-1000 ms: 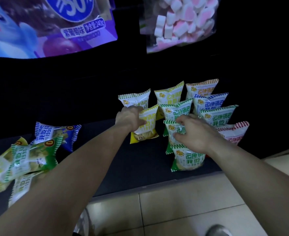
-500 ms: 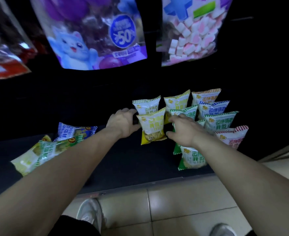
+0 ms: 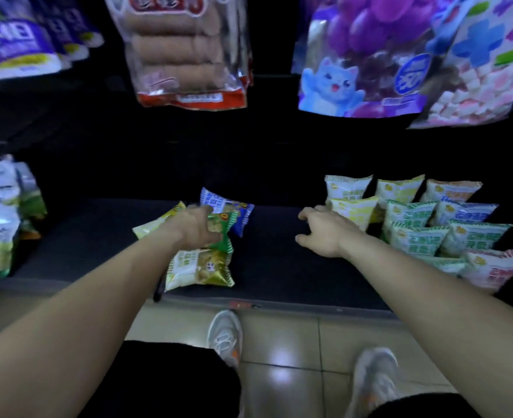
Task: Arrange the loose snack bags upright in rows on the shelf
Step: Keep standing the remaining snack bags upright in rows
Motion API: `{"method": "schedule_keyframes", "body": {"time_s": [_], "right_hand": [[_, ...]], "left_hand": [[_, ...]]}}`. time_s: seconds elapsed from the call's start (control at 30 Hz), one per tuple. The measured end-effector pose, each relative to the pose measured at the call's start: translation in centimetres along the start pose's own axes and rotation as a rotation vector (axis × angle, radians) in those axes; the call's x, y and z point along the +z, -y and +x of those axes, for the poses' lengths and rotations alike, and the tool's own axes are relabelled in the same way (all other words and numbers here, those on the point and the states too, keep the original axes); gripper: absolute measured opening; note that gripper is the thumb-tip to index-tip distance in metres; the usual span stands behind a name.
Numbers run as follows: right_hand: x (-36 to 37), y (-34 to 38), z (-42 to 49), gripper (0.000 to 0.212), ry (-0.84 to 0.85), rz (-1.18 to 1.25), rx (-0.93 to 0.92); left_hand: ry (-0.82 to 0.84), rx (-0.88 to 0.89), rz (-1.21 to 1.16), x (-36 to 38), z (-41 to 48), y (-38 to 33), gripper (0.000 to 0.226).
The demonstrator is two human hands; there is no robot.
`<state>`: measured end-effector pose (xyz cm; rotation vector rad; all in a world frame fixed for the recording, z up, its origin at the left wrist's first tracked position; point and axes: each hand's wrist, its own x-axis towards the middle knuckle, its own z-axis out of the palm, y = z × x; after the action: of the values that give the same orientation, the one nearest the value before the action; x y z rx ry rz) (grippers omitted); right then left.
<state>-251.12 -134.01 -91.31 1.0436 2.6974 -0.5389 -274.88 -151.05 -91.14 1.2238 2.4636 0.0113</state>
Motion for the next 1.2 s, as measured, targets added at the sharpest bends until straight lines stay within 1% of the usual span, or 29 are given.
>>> {"method": "schedule_keyframes", "body": {"time_s": [0.1,0.2,0.27,0.33,0.4,0.47,0.57,0.63,0.8,0.9,0.97,1.07,1.2], "right_hand": [[4.3,3.7,2.3,0.064,0.054,0.05,-0.034],[9.0,7.0,5.7,0.064,0.133,0.084,-0.06],[11.5,9.1,8.5,0.064,0.154,0.108,-0.083],[13.0,11.0,11.7,0.062,0.095,0.118,-0.12],[13.7,12.6,15.1,0.062,-0.006,0.116,-0.153],[13.9,13.8,18.3,0.072,-0.046,0.107,-0.152],[14.2,14.7,22.0,0.092,0.003,-0.027,-0.21],[14.3,14.6,23.3,0.097,0.049,-0.063,-0.243],[13.5,14.2,24.2,0.094,0.152,-0.061,-0.226],[12.6,14.1,23.6,0.098,0.177,-0.007,-0.193],[12.2,14.0,22.7,0.096,0.165,0.004,-0.193],[11.4,12.9,21.0,0.088,0.1,0.039,-0.181],[8.0,10.2,17.7,0.099,0.042,0.168,-0.191]], "left_hand": [[-0.028,-0.05,-0.085,-0.1,0.3,3.6,0.081],[-0.023,-0.083,-0.064,1.2,0.7,7.1,0.082],[-0.011,-0.108,-0.074,2.3,1.2,9.4,0.081],[-0.027,-0.137,-0.093,3.2,1.9,11.5,0.079],[-0.07,-0.161,-0.1,3.8,2.6,13.0,0.077],[-0.105,-0.179,-0.113,4.4,3.3,14.1,0.076],[-0.087,-0.181,-0.129,5.6,3.6,14.8,0.075],[-0.074,-0.163,-0.126,6.2,3.6,14.8,0.075],[-0.087,-0.14,-0.151,6.0,3.7,14.1,0.073],[-0.079,-0.138,-0.155,5.6,3.4,13.7,0.071],[-0.077,-0.146,-0.16,5.1,3.3,13.4,0.072],[-0.091,-0.139,-0.163,4.1,3.1,12.9,0.073],[-0.104,-0.115,-0.182,2.9,2.9,11.2,0.077]]}}
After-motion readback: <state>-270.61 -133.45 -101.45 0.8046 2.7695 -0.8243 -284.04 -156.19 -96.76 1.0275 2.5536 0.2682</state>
